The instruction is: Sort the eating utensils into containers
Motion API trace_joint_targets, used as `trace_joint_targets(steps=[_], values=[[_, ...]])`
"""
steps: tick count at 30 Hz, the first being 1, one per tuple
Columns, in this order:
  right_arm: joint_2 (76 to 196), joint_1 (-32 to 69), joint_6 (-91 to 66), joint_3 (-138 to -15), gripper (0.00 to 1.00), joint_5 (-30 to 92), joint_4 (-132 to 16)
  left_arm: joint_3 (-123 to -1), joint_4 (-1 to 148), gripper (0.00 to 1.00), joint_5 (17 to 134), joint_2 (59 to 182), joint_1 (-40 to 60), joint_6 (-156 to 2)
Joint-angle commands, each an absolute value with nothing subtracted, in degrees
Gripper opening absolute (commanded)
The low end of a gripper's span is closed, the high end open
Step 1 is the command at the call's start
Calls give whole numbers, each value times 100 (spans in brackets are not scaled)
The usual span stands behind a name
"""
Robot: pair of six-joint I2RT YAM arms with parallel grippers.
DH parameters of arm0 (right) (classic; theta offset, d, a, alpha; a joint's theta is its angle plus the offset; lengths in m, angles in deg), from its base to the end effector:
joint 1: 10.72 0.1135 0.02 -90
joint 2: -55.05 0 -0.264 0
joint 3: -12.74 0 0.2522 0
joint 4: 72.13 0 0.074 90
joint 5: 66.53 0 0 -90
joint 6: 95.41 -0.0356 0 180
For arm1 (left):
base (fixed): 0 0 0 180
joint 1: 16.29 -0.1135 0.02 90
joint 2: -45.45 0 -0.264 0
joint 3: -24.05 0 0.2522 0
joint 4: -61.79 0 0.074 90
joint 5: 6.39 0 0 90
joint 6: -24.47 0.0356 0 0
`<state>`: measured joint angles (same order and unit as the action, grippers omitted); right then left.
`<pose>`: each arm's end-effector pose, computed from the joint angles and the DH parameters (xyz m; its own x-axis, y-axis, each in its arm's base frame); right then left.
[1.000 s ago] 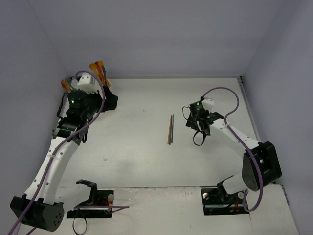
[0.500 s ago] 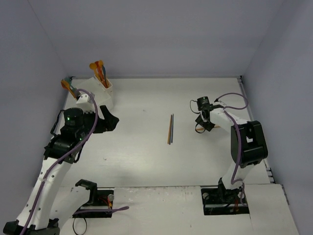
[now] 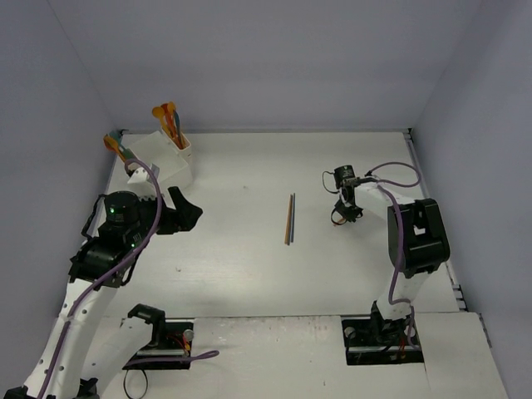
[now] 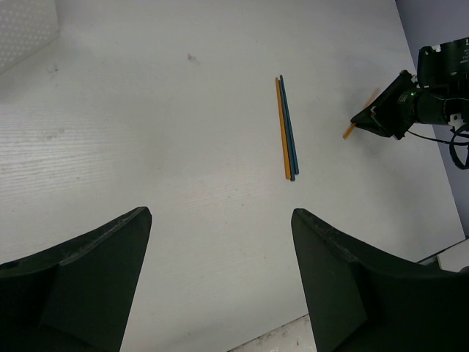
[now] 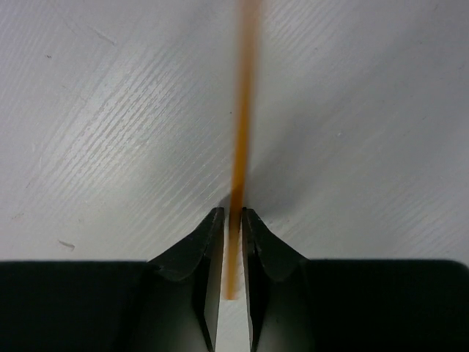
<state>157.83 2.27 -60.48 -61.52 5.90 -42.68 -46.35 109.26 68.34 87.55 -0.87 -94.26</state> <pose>0.3505 0.0698 0.1590 -0.5208 0.6820 -0.5135 0.6439 0.7087 0.2883 0.1407 -0.0485 0.3745 -0.5162 -0.3387 -0.7867 0.2831 0.7995 -0.5299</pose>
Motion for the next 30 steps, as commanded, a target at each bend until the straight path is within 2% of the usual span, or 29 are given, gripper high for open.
trace_joint_targets(steps=[1, 2, 8, 13, 17, 18, 20, 30], values=[[15862, 482, -6199, -5956, 4, 832, -4114, -4862, 10710, 74, 6691, 8863, -41, -9459], [15851, 580, -6145, -5967, 0, 853, -4114, -4912, 10709, 74, 6656, 8913, -37, -9462], [15430, 1300, -5720, -6181, 0, 640, -4129, -5286, 10684, 74, 6241, 9272, -6, -9599], [14322, 2139, -4496, -6447, 0, 269, -4481, -5595, 10411, 74, 5798, 9595, 11, -9976], [13230, 2452, -3305, -5958, 0, 1627, -5803, -5694, 9834, 74, 5584, 9775, 58, -10412], [13007, 2471, -3293, -5952, 0, 1653, -5821, -5696, 9828, 74, 5583, 9811, 60, -10484], [12495, 2584, -2790, -5701, 0, 2768, -6482, -5789, 9603, 74, 5575, 9973, 158, -10661], [11876, 2931, -1846, -5899, 0, 4410, -6597, -5916, 8137, 74, 6087, 10687, 1095, -11353]])
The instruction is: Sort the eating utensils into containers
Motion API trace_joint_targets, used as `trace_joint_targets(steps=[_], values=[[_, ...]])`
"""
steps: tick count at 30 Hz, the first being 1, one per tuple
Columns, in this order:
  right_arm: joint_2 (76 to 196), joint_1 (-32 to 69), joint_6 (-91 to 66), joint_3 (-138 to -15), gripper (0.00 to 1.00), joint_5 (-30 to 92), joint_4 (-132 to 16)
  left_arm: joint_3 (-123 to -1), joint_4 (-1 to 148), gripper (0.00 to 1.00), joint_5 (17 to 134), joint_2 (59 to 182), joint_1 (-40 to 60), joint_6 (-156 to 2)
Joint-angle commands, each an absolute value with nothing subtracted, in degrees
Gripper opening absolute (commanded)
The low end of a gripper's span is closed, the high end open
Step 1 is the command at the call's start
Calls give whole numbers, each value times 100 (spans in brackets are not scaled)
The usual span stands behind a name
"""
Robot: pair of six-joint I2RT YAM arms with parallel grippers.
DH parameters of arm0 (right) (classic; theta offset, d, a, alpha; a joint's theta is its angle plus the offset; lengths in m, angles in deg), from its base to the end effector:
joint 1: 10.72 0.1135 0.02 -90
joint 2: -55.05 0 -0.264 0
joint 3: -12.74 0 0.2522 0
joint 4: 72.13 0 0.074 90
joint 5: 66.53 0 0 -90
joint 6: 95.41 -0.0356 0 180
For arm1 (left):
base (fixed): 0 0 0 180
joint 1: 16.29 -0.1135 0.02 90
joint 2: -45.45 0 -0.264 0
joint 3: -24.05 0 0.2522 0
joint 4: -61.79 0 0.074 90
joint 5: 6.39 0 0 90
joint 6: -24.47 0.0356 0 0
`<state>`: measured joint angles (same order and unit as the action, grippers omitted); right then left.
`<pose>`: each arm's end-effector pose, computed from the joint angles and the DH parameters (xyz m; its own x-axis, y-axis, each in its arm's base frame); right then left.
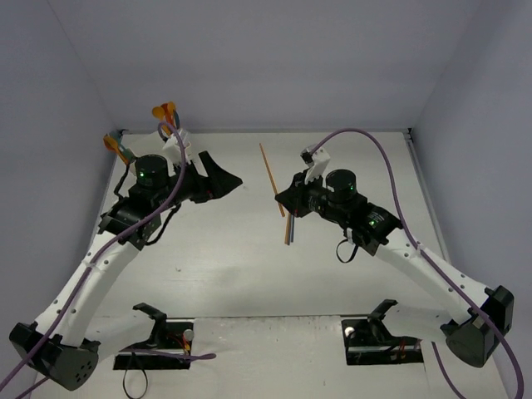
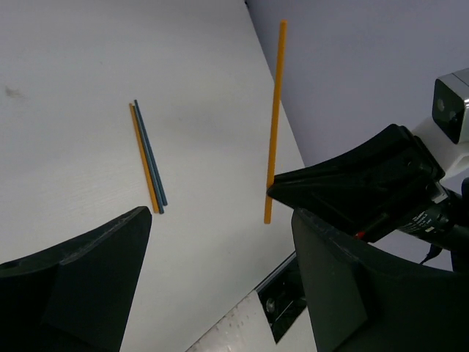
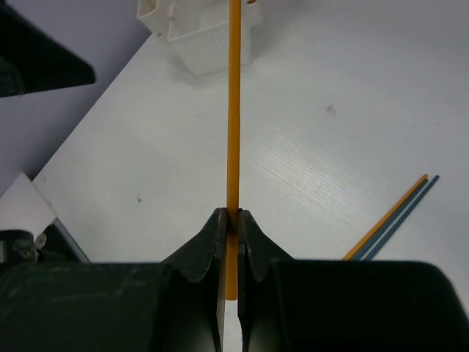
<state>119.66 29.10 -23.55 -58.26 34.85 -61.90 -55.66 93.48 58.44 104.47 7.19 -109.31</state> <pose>0.1999 0.1758 0.3728 -0.2914 0.1544 -0.9441 -0.7243 0.6091 0.3232 0.1997 -0.1033 0.4087 -0.6408 -0.4044 -0.6526 0.4157 0.5318 -0.7378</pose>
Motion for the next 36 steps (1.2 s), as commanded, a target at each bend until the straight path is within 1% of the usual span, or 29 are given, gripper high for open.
trace_joint_targets(steps=[1, 12, 14, 15, 17, 19, 21, 25, 27, 28, 29, 31, 36], values=[[11857, 2935, -1836, -5909, 0, 4474, -6601, -5935, 7997, 74, 6147, 10757, 1178, -11380], [11851, 2936, -1763, -6061, 0, 4904, -6593, -6143, 7652, 74, 7095, 11225, 1667, -11440], [11859, 2936, -1755, -6077, 0, 4944, -6593, -6174, 7652, 73, 7189, 11295, 1722, -11409], [11869, 2936, -1750, -6083, 0, 4961, -6593, -6187, 7647, 70, 7252, 11330, 1750, -11383], [11898, 2936, -1735, -6098, 0, 4986, -6593, -6205, 7626, 64, 7360, 11397, 1802, -11370], [11931, 2936, -1724, -6112, 0, 5011, -6593, -6208, 7441, 53, 7379, 11451, 1835, -11376], [11958, 2936, -1709, -6123, 0, 5036, -6593, -6214, 7369, 35, 7385, 11498, 1871, -11378], [12022, 2936, -1662, -6132, 0, 5046, -6602, -6228, 7287, 6, 7440, 11531, 1940, -11243], [12063, 2936, -1622, -6141, 0, 5045, -6602, -6195, 7203, 1, 7464, 11505, 1939, -11156], [12087, 2936, -1616, -6147, 3, 5045, -6602, -6177, 7173, 0, 7464, 11488, 1939, -11079], [12112, 2936, -1617, -6161, 9, 5053, -6598, -6166, 7156, 0, 7472, 11468, 1939, -10999], [12164, 2936, -1622, -6192, 28, 5055, -6593, -6161, 7167, 0, 7490, 11429, 1947, -10835], [12234, 2912, -1635, -6277, 60, 4919, -6584, -6279, 7658, 0, 7883, 11328, 1758, -10237]])
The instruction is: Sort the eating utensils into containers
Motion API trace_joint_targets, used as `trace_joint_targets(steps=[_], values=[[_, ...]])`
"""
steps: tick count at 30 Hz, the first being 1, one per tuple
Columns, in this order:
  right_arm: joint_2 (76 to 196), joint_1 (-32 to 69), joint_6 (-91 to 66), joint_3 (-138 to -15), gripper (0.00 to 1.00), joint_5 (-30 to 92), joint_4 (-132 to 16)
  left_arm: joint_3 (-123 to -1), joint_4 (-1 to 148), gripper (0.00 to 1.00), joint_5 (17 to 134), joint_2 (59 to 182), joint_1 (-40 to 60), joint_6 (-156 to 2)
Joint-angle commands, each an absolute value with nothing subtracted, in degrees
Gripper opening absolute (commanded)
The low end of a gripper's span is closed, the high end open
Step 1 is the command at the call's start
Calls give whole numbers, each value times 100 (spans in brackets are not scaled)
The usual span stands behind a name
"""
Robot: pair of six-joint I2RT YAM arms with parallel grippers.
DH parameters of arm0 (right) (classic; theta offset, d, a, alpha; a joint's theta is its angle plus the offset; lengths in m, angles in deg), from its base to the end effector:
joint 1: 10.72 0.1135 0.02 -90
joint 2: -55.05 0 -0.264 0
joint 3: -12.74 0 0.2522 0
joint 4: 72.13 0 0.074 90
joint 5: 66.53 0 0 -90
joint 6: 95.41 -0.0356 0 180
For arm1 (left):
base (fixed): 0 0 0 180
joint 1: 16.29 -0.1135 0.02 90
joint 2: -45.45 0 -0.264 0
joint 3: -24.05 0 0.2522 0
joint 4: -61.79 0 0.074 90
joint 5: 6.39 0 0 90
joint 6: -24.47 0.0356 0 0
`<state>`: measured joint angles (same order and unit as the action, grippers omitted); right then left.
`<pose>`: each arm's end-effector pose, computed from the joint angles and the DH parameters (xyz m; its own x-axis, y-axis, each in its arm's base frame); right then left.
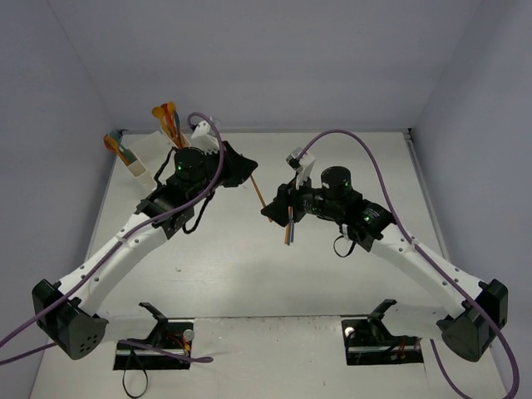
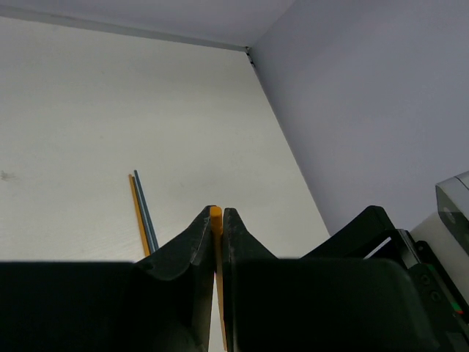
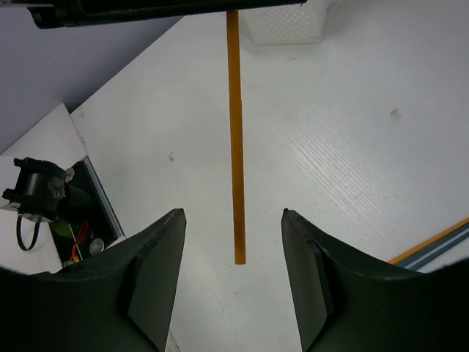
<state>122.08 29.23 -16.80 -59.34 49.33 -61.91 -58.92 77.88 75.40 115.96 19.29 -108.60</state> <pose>0.1999 0.1877 0.3692 -0.2476 0.0244 -0.9686 -0.8793 0.4142 0.2352 0.2306 -0.1712 0.4099 -0.5100 -0.4662 -0.7229 0.4702 0.5526 -0.6881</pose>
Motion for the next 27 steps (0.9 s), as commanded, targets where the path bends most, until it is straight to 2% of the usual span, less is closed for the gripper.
trace_joint_targets(steps=[1, 4, 8, 14, 21, 27], values=[[12236, 2899, -1631, -6281, 67, 4884, -6584, -6325, 7819, 0, 7938, 11299, 1635, -10104], [12211, 2836, -1632, -6252, 75, 4816, -6583, -6420, 8107, 0, 7890, 11248, 1132, -9807], [12197, 2699, -1655, -6167, 76, 4815, -6566, -6724, 8396, 0, 7861, 11237, -127, -9037], [12185, 2383, -1701, -5939, 76, 4992, -6557, -7469, 8504, 0, 7869, 11839, -1845, -8110], [12167, 1909, -1648, -5824, 76, 5221, -6470, -7612, 7770, 0, 8079, 12610, -2663, -7616], [12132, 1807, -1640, -5798, 75, 5177, -6352, -7354, 6743, 0, 8151, 13209, -2918, -7611]])
